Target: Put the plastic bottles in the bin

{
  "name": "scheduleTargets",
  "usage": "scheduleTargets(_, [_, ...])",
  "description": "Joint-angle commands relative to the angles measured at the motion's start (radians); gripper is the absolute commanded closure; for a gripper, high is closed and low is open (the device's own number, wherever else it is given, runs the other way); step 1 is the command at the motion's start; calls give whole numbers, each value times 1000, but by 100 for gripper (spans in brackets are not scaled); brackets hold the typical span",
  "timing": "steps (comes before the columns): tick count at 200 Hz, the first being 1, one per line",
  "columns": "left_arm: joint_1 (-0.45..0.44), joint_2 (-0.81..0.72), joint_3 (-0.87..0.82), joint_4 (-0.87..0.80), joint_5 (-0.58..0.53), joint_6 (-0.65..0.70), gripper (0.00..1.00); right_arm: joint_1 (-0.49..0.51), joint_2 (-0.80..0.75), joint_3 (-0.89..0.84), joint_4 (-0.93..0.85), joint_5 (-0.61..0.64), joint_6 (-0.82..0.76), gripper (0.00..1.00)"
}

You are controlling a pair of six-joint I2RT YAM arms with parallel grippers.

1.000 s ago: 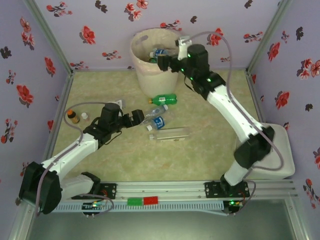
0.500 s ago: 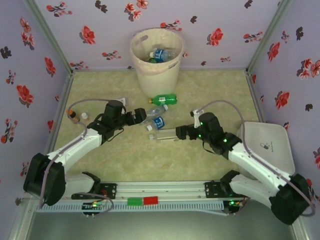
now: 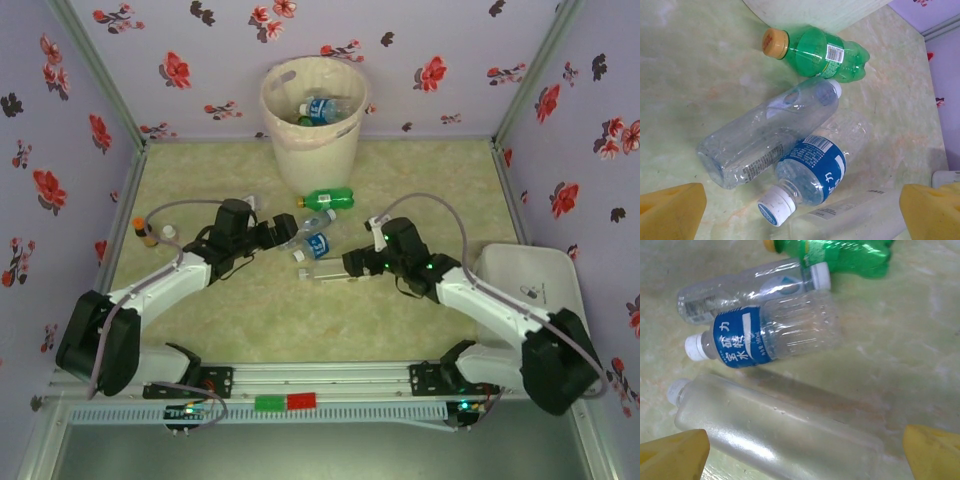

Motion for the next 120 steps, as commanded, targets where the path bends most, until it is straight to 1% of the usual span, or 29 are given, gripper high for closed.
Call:
scheduleTargets(1, [-1, -38, -22, -11, 15, -4, 0, -4, 76, 77, -6, -88, -123, 1])
scheduleTargets(38, [-1, -62, -14, -61, 4, 31, 0, -6, 244, 188, -141, -167, -199, 0])
scheduleTargets(67, [2, -71, -7, -81, -11, 47, 0, -4, 336, 230, -204, -188, -215, 0])
scheduleTargets(97, [3, -73, -3, -81, -13, 47, 0, 8, 353, 228, -241, -198, -209, 0])
scheduleTargets(120, [4, -70, -1, -79, -14, 51, 1, 40, 323, 209, -268, -161, -190, 0])
